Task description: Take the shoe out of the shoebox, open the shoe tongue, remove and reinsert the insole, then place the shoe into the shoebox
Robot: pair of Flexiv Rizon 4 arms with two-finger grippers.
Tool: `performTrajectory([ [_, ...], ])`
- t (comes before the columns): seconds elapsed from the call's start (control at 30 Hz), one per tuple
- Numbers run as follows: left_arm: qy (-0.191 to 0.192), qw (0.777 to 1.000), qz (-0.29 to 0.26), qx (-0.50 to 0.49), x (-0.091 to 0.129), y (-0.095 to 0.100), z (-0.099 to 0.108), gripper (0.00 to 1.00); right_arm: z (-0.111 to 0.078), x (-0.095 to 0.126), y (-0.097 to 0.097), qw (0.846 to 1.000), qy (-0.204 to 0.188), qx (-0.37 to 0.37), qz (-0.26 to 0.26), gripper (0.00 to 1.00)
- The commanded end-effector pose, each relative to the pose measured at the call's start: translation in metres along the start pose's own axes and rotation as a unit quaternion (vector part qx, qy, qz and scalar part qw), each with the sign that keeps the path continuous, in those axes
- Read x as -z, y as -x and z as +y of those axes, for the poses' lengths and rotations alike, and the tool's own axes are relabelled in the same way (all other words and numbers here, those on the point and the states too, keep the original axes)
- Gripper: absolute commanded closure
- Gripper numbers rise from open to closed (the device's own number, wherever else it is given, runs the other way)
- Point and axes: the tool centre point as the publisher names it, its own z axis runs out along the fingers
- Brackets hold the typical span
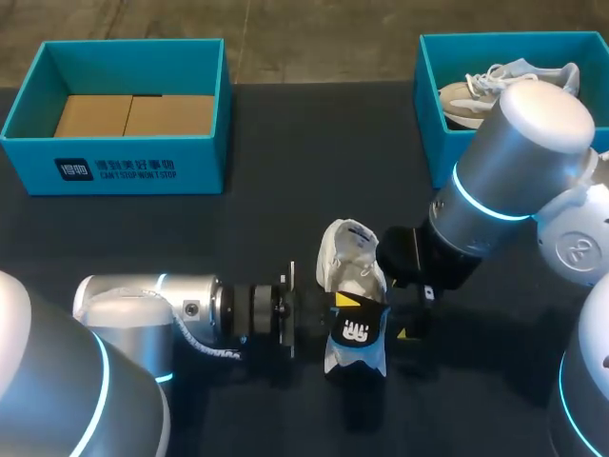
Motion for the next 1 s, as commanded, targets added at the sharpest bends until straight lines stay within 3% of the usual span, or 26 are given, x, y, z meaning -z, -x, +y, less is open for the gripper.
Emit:
performTrajectory([
  [0.03, 0.011, 1.0, 0.001, 0.002, -0.006, 0.002, 0.005, 1.0, 0.0, -0.001, -0.001, 1.0, 0.0, 0.001, -0.001, 0.0],
  [0.43, 0.051, 0.999, -0.008, 0.005, -0.007, 0.007, 0.021, 1.0, 0.0, -0.001, -0.001, 1.0, 0.0, 0.001, -0.001, 0.0],
  [0.83, 0.045, 0.999, -0.003, 0.007, -0.002, 0.004, 0.015, 1.0, 0.0, -0.001, -0.001, 1.0, 0.0, 0.001, -0.001, 0.0],
  [0.9, 0.043, 0.999, -0.002, 0.006, -0.002, 0.003, 0.014, 0.85, 0.0, -0.001, -0.001, 1.0, 0.0, 0.001, -0.001, 0.0],
  [1.0, 0.039, 0.999, 0.001, 0.001, -0.003, 0.002, 0.009, 0.82, 0.0, -0.001, -0.001, 1.0, 0.0, 0.001, -0.001, 0.0],
])
